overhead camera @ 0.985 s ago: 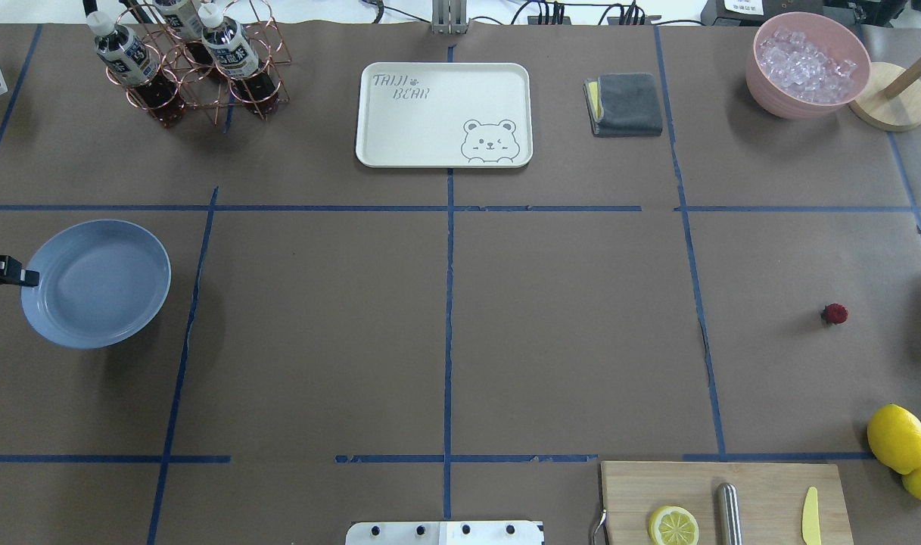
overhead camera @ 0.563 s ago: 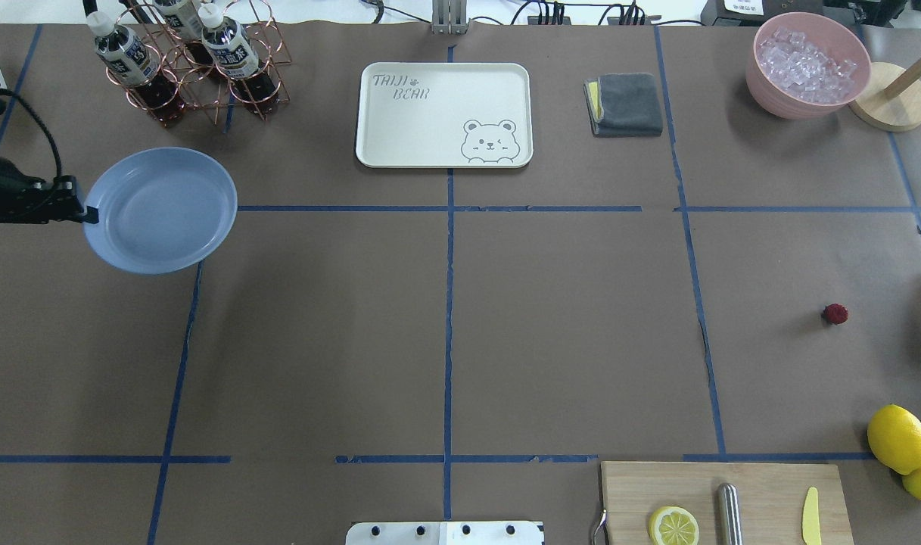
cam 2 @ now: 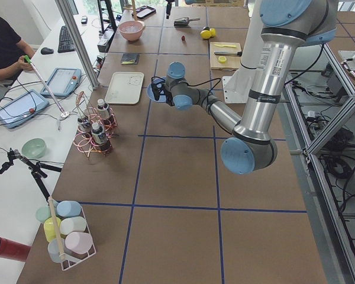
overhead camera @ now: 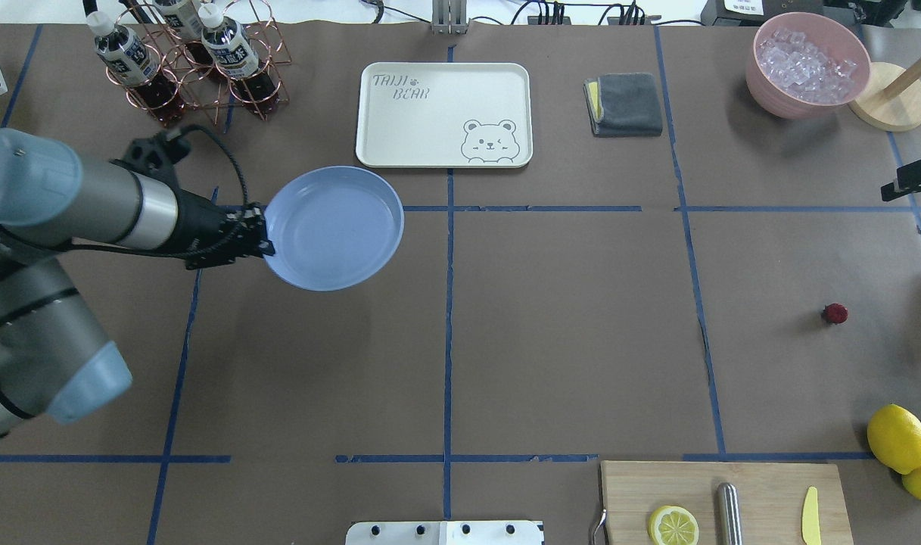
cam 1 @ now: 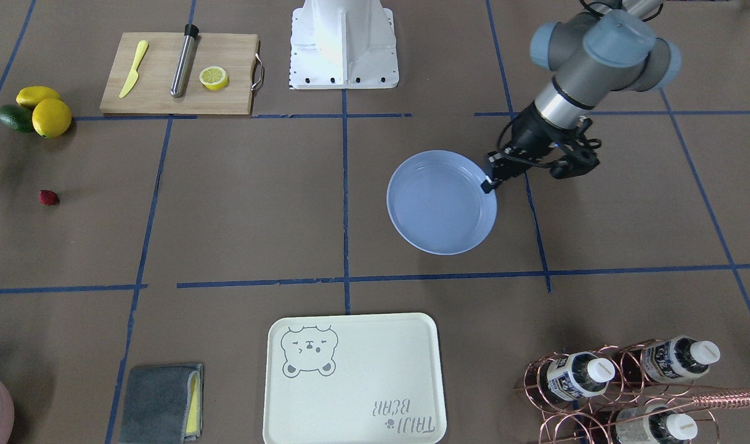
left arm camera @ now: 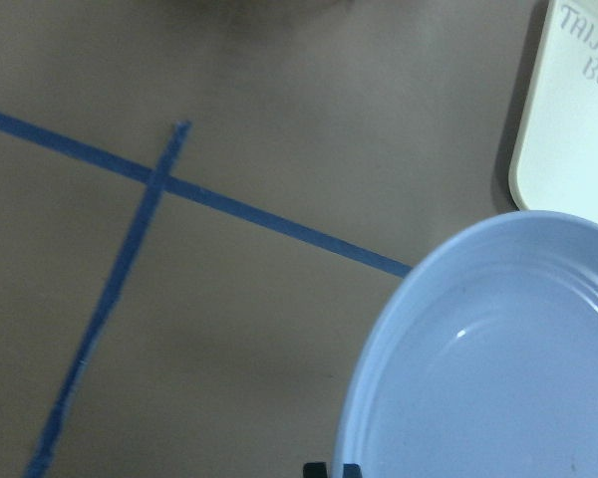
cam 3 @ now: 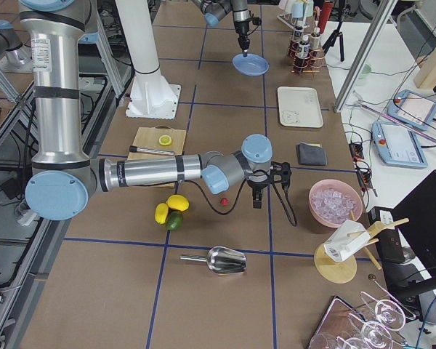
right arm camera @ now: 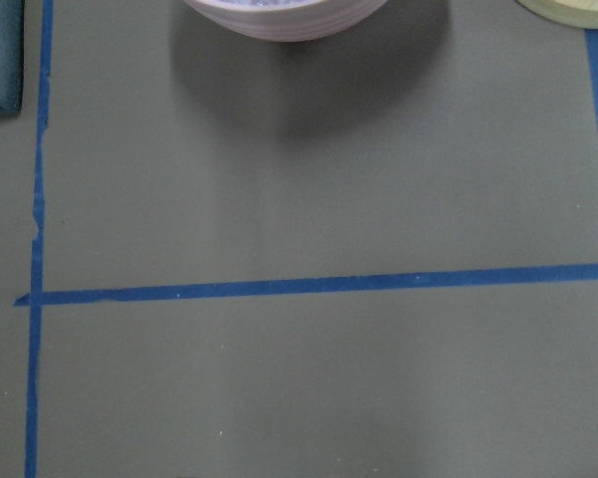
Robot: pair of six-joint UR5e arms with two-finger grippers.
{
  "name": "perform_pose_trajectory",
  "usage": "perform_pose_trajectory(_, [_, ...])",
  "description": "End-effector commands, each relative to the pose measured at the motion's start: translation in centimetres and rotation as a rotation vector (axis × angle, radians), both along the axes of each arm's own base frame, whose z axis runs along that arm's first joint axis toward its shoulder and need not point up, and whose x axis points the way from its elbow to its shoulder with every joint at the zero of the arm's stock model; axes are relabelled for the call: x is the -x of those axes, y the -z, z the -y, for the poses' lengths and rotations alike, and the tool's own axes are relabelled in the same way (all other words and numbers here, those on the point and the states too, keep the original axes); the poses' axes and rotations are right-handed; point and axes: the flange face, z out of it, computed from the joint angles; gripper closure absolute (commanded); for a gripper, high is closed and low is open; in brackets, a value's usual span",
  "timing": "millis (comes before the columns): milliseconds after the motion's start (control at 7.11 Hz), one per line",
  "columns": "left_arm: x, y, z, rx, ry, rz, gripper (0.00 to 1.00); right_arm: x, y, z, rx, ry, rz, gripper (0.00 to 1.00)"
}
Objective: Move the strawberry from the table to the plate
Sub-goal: 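Slide the plate to center with left gripper while right gripper approaches strawberry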
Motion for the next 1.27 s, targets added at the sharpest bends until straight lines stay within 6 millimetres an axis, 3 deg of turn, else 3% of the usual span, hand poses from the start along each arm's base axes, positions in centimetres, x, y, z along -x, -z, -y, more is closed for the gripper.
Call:
perform_pose_trajectory(0, [-9.4, 3.9, -6.5, 0.038, 0.032, -0.028, 1.00, 3.5, -1.0, -2.0, 0.003, -0.019, -0.014, 0.00])
perform_pose_trajectory(141, [-12.9, 4.9, -8.7, 0.030, 0.047, -0.004, 1.00, 4.6, -0.8, -2.5, 0.005, -0.018, 0.001, 0.00])
perform_pose_trajectory(281, [-14.9, 5.3, -9.9, 0.021, 0.049, 0.017, 1.00, 5.4, -0.9, -3.1, 0.012, -0.016, 0.014, 0.00])
perform_pose_trajectory(422, [-16.3, 4.2, -10.6, 0.019, 0.051, 0.048, 1.00, 6.1, -0.7, -3.6, 0.027, -0.027, 0.034, 0.00])
perform_pose_trajectory(704, [-16.2, 3.4, -10.5, 0.008, 0.048, 0.066, 1.00, 6.7, -1.3, -4.5, 0.015, -0.026, 0.026, 0.00])
perform_pose_trajectory(844, [-15.8, 3.8, -10.4, 0.004, 0.048, 0.057, 0.18, 6.9, -1.5, -4.6, 0.016, -0.022, 0.025, 0.00])
perform_pose_trajectory(985, [-15.4, 4.3, -10.4, 0.003, 0.049, 0.054, 0.00, 7.2, -1.8, -5.0, 0.021, -0.014, 0.018, 0.00])
perform_pose_trajectory(1126, [-14.9, 4.7, -10.0, 0.002, 0.055, 0.046, 0.00, 8.1, -2.4, -5.7, 0.023, -0.006, -0.004, 0.00])
